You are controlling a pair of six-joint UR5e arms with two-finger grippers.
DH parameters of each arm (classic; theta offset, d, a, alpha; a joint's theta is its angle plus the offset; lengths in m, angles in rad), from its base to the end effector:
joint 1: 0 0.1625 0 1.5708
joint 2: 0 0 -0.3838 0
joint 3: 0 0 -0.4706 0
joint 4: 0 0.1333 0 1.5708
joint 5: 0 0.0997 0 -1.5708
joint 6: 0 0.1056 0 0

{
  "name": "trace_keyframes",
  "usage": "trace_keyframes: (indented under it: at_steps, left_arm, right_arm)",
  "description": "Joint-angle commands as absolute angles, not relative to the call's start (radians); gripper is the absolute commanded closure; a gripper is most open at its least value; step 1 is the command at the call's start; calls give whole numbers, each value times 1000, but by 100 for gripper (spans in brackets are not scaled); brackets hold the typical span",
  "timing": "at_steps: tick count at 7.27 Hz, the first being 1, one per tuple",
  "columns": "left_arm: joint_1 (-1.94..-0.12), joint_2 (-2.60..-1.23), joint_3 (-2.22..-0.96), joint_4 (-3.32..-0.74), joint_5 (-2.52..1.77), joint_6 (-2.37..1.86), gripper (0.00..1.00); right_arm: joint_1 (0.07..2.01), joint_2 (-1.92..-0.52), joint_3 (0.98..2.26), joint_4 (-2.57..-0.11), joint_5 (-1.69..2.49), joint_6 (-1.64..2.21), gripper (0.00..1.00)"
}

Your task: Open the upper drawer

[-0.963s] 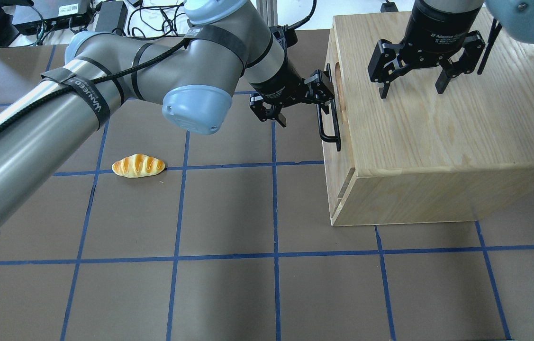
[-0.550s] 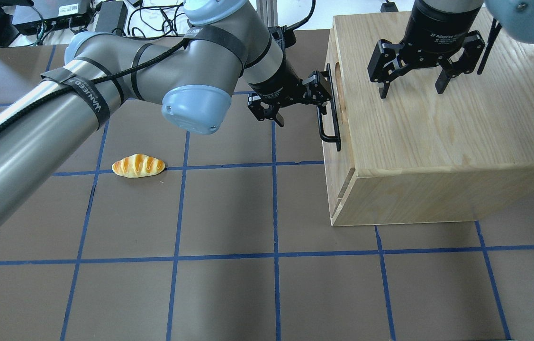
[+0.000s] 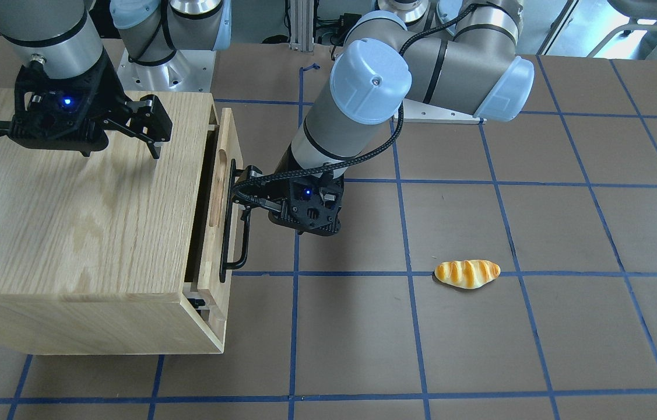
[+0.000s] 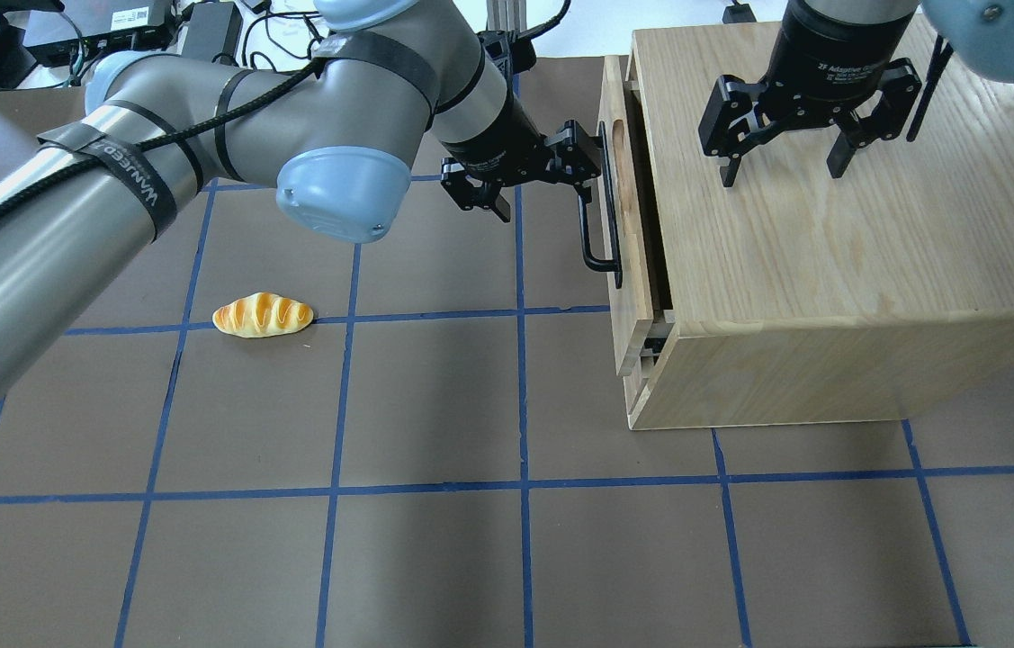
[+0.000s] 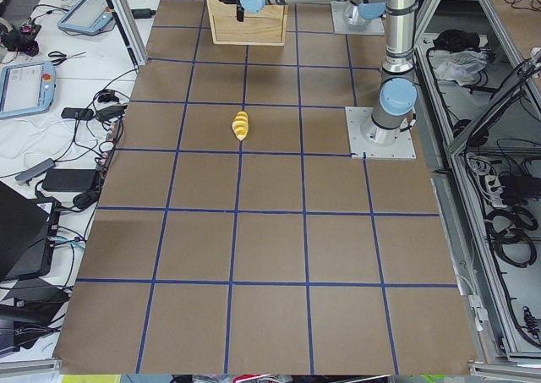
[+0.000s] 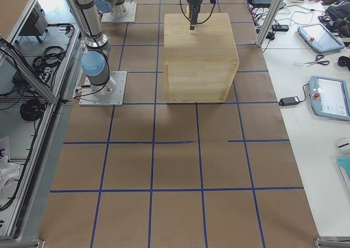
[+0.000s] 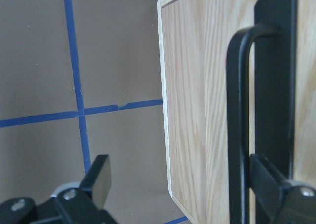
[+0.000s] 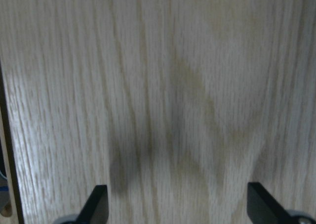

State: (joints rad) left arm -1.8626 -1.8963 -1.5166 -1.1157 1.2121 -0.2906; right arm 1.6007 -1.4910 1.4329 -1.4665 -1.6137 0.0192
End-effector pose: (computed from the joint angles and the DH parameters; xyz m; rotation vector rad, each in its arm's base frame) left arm -0.3623 -0.6139 0.3210 -0.0475 -2.7447 0.0994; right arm 0.1465 -0.5910 0.4624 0.0181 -3.0967 -0.0699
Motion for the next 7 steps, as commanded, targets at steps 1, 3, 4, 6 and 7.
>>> trace_keyframes:
  at_steps: [1, 3, 4, 6, 7]
  left_arm:
    - [-1826, -1893, -1520, -1126, 1212, -247, 0]
    - [-1824, -1881, -1513, -1131, 1209, -244, 0]
    - [-1828, -1887, -1514, -1132, 1203, -268, 0]
    - [-1848, -1904, -1516, -1127, 1193, -328, 0]
    - [-1859, -1907, -1516, -1126, 1192, -330, 0]
  right_arm:
    - [1601, -1491, 1433, -1466, -1614, 20, 0]
    - [1601, -1491, 1433, -1466, -1614, 20, 0]
    - [1601, -1491, 1433, -1466, -1614, 18, 0]
    - [1601, -1491, 1433, -1466, -1614, 18, 0]
    - [1601, -1491, 1433, -1466, -1614, 18, 0]
